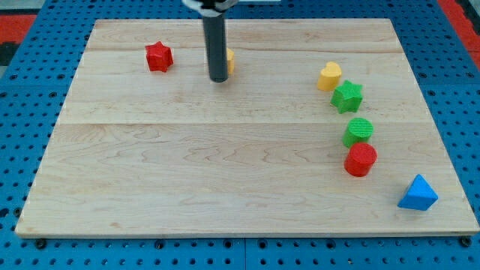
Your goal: Push the heart parallel to the hexagon
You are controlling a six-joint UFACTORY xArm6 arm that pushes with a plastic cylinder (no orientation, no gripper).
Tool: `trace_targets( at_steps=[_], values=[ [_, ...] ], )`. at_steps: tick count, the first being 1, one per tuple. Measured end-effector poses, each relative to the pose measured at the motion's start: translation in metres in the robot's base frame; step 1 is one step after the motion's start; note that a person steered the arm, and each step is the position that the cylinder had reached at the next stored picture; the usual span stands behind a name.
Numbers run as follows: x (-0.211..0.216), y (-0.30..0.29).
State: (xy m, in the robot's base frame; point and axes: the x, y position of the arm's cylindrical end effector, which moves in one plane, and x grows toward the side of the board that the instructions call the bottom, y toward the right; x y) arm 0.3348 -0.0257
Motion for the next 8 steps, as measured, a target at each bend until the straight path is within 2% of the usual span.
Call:
trace_targets(
  at_steps=[2,4,5,6,8],
  values=[
    [-0.008,0.051],
    [-0.05,0.232],
    [0.001,0.256],
    [0.045,0.211],
    [0.009,0.129]
  ],
)
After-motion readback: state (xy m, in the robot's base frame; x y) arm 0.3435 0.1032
